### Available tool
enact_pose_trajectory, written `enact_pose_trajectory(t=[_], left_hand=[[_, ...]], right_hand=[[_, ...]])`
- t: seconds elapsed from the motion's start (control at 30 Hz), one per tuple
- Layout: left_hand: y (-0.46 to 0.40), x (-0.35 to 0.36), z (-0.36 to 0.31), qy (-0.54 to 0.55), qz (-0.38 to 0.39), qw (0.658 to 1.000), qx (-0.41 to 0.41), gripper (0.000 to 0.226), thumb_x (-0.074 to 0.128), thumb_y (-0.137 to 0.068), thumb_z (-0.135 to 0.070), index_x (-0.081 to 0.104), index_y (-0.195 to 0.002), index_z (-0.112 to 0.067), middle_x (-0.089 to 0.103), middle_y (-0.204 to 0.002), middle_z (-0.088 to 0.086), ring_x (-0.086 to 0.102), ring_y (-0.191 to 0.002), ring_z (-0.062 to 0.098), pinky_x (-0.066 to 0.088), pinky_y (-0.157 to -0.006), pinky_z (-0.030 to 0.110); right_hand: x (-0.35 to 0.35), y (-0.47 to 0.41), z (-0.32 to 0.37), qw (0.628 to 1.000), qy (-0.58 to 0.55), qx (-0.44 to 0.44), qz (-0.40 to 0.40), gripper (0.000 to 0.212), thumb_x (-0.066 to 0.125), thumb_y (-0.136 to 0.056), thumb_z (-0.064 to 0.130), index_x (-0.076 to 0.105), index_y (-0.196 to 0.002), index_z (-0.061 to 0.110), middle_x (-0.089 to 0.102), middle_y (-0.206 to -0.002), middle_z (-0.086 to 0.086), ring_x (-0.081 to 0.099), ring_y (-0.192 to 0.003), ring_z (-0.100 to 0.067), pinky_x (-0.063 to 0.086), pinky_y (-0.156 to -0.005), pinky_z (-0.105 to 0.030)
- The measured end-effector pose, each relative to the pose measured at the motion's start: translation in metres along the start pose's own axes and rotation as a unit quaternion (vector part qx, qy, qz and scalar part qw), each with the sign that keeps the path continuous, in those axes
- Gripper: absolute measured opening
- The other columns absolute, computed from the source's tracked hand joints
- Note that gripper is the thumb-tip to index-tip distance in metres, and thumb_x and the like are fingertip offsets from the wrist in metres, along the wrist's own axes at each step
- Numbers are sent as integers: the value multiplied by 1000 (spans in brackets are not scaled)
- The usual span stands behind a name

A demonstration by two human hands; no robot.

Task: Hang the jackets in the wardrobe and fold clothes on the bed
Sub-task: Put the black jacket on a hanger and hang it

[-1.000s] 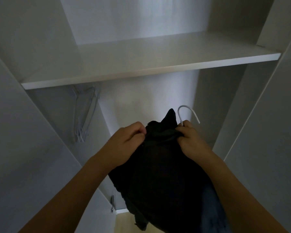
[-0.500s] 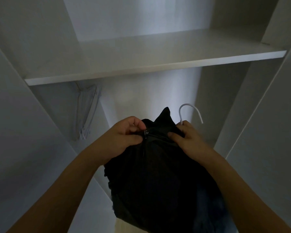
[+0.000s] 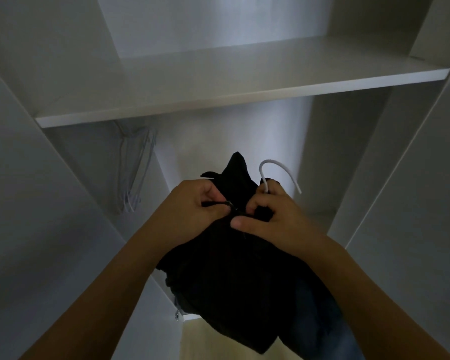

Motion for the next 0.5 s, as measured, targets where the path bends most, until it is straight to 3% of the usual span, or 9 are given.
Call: enact_pose_trajectory(t=[0.13, 0.27, 0.5], left_hand=[[-1, 3, 2, -19, 39, 999, -3, 19, 66, -88, -10, 64, -83, -29, 71, -84, -10, 66, -78, 0, 50, -74, 22], [3, 5, 0, -97, 23, 995, 29, 18, 66, -88, -16, 56, -84, -31, 66, -85, -13, 60, -79, -3, 42, -64, 9], [9, 10, -14, -166, 47, 980, 100, 8, 63, -90, -15, 58, -85, -18, 58, -68, -10, 55, -60, 3, 39, -54, 16]], right_hand=[[8, 0, -2, 999, 2, -18, 48, 10, 60, -82, 57, 61, -79, 48, 43, -95, 14, 51, -90, -2, 43, -82, -19], [13, 0, -5, 995, -33, -3, 90, 28, 53, -97, 31, 58, -76, 49, 47, -94, 6, 52, -86, -3, 42, -83, -20], [15, 0, -10, 987, -68, 41, 141, 37, 49, -99, 28, 57, -69, 48, 46, -86, 8, 48, -77, 1, 37, -75, -16]])
Point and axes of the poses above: each hand's wrist, its own y-axis away from the middle knuckle, its own x-axis out of the palm, z = x × y, the point moved 5 cm from there along -y, towards the middle knuckle
